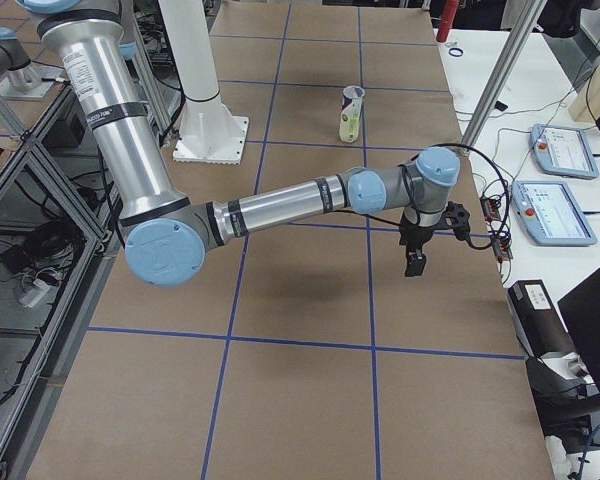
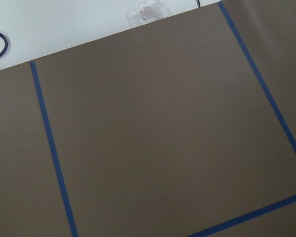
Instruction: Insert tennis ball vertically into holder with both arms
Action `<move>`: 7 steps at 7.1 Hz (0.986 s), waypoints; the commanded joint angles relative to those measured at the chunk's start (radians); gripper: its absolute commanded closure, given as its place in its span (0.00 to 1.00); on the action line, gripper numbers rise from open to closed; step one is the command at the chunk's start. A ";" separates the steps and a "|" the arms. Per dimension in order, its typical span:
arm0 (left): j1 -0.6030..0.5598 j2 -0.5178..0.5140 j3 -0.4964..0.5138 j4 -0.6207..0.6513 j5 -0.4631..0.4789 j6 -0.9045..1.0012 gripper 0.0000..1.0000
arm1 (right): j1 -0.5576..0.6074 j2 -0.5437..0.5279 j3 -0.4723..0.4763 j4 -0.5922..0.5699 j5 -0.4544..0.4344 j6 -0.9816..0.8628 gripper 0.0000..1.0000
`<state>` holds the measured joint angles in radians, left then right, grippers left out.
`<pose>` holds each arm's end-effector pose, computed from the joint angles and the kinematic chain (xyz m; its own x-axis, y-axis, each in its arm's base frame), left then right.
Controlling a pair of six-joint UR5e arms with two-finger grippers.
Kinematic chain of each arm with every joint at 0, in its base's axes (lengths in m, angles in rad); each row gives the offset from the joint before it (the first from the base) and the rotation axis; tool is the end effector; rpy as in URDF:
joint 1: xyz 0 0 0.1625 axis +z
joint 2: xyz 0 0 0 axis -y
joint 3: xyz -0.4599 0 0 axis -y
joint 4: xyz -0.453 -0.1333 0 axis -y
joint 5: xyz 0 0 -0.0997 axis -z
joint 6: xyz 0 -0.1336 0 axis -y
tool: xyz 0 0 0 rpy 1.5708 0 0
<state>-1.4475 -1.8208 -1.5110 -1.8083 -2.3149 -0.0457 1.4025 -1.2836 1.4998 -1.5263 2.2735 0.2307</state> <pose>0.0424 -0.6901 0.5705 0.6999 0.3276 -0.6346 -0.0800 0.9189 0.3862 -0.0702 -0.6934 0.5792 0.7422 -0.0665 0.6668 -0.0081 0.9941 0.1081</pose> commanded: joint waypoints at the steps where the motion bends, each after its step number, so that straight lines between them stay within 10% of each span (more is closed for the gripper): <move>1: -0.069 0.037 0.009 0.179 0.035 0.182 0.00 | 0.031 -0.146 -0.068 0.269 0.015 0.010 0.01; 7: -0.093 0.104 -0.011 0.248 0.028 0.182 0.00 | 0.164 -0.224 0.023 0.058 0.172 -0.031 0.01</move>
<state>-1.5394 -1.7190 -1.5190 -1.5649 -2.2865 0.1363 1.5485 -1.4819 1.4912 -1.4576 2.4380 0.2223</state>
